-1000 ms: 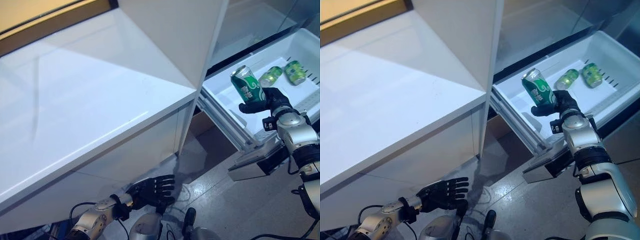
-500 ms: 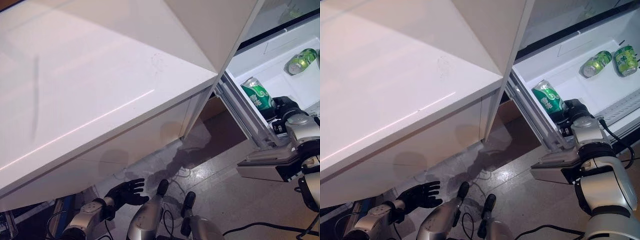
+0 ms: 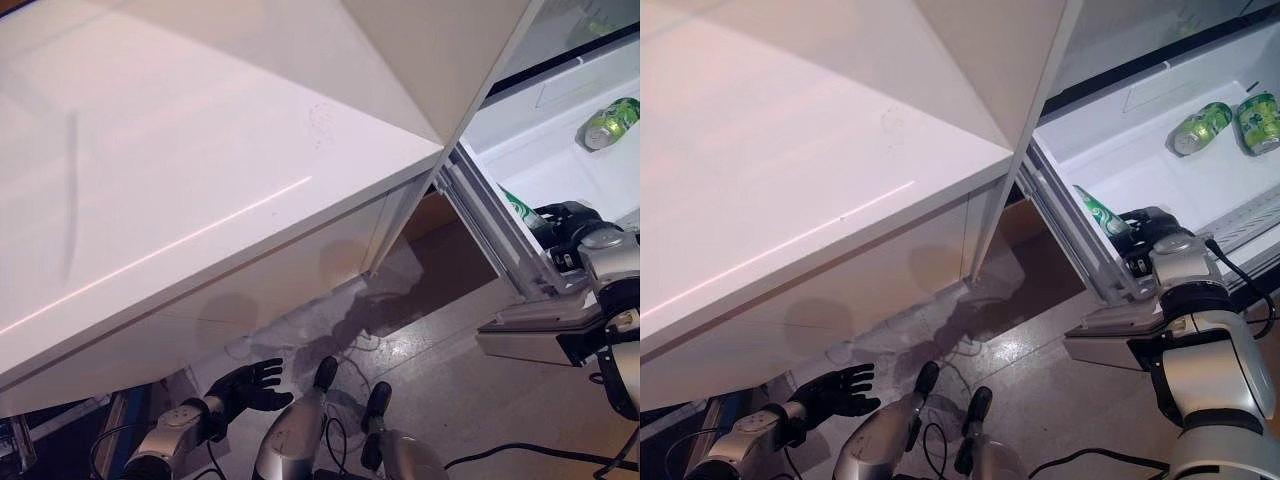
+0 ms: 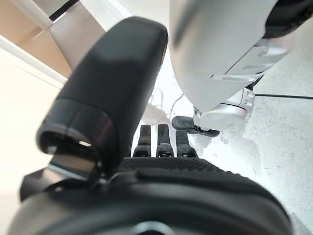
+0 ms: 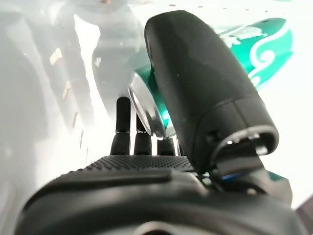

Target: Put drinks into fridge and close the fridge

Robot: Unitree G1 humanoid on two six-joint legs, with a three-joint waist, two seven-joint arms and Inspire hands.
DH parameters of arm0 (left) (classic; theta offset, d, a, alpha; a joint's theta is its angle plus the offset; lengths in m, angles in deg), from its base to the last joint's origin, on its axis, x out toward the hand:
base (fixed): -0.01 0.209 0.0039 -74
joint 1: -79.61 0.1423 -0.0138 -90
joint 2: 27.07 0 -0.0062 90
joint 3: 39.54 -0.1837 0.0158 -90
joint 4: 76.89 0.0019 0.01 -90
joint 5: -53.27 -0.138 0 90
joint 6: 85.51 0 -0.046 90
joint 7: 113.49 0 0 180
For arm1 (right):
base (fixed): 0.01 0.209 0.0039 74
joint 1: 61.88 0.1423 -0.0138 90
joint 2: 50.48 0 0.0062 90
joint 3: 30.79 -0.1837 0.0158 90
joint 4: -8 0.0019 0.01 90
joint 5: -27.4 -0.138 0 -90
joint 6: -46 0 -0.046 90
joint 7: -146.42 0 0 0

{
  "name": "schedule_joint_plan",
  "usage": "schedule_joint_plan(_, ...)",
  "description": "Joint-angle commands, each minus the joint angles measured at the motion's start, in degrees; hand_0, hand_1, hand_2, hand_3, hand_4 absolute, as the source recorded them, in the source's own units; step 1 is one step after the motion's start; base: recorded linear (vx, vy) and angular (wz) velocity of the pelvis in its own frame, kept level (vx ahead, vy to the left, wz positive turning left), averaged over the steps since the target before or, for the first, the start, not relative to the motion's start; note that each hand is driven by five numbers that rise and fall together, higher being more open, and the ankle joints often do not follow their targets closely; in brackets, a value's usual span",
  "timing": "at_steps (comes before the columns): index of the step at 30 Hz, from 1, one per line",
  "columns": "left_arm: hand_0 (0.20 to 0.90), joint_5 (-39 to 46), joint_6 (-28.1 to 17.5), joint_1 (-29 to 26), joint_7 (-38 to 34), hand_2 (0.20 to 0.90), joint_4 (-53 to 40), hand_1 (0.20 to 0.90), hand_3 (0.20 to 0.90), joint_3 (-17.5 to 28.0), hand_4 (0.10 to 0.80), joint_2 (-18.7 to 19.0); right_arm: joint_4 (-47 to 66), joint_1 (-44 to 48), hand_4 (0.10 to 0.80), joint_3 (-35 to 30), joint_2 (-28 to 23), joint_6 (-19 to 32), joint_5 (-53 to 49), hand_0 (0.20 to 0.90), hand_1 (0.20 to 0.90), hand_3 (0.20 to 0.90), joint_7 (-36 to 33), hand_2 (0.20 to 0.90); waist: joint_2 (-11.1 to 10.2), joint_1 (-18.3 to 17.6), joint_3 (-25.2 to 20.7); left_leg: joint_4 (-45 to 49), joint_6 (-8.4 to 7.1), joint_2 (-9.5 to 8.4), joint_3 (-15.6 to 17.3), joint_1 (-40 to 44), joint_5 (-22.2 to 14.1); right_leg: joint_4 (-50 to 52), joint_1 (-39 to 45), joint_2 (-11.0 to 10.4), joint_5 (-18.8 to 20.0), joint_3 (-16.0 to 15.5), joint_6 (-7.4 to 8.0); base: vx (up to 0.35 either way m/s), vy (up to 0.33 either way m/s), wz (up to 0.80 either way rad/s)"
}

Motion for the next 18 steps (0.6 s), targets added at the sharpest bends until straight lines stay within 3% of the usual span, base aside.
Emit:
schedule_joint_plan(1,0.900,-3.2,-0.3,4.6,0.2,0.900,1.9,0.900,0.900,2.1,0.800,-1.9,12.0,0.8,0.800,-0.6,-10.1,5.7,-3.1,0.900,0.900,0.900,-4.5,0.900,-0.5,-1.8,-3.6,7.0,0.30,0.01,4.3,-3.2,-5.0,12.0,-7.1,1.2,-3.4,1.1,-0.97,0.000,0.000,0.00)
schedule_joint_plan(3,0.900,-3.8,0.3,4.7,-0.2,0.900,3.1,0.900,0.900,3.2,0.800,-2.5,15.9,-0.5,0.800,-2.0,-10.7,7.1,-5.4,0.900,0.900,0.900,-6.0,0.900,-1.0,-2.5,-4.0,6.6,0.32,0.21,4.7,-2.7,-5.1,11.8,-6.8,1.4,-3.3,1.4,-0.77,0.010,-0.013,-0.04)
schedule_joint_plan(9,0.900,-6.9,-0.6,6.1,-0.9,0.900,9.3,0.900,0.900,7.0,0.800,-5.2,37.2,-11.6,0.800,-16.5,-11.6,13.3,-12.7,0.900,0.900,0.900,-14.6,0.900,-2.7,-5.8,-6.2,5.9,0.69,0.60,5.8,-0.5,-6.2,11.5,-5.8,1.9,-3.4,3.5,-0.16,0.029,-0.011,-0.16)
schedule_joint_plan(12,0.900,-9.6,-0.8,6.1,-1.4,0.900,13.0,0.900,0.900,7.8,0.800,-6.9,43.5,-19.0,0.800,-25.1,-9.1,18.3,-18.4,0.900,0.900,0.900,-20.7,0.900,-3.3,-8.2,-8.2,5.8,0.80,0.66,7.2,0.6,-7.0,11.2,-5.4,1.9,-3.6,4.8,0.18,0.020,0.010,-0.21)
schedule_joint_plan(18,0.900,-10.6,-0.1,6.1,-1.5,0.900,15.2,0.900,0.900,7.3,0.800,-9.6,45.0,-28.7,0.800,-33.6,-1.9,23.9,-26.2,0.900,0.900,0.900,-26.1,0.900,-3.2,-10.0,-11.1,6.9,1.02,0.41,9.0,2.2,-8.7,10.7,-4.1,1.5,-3.7,6.6,0.59,0.057,0.010,-0.26)
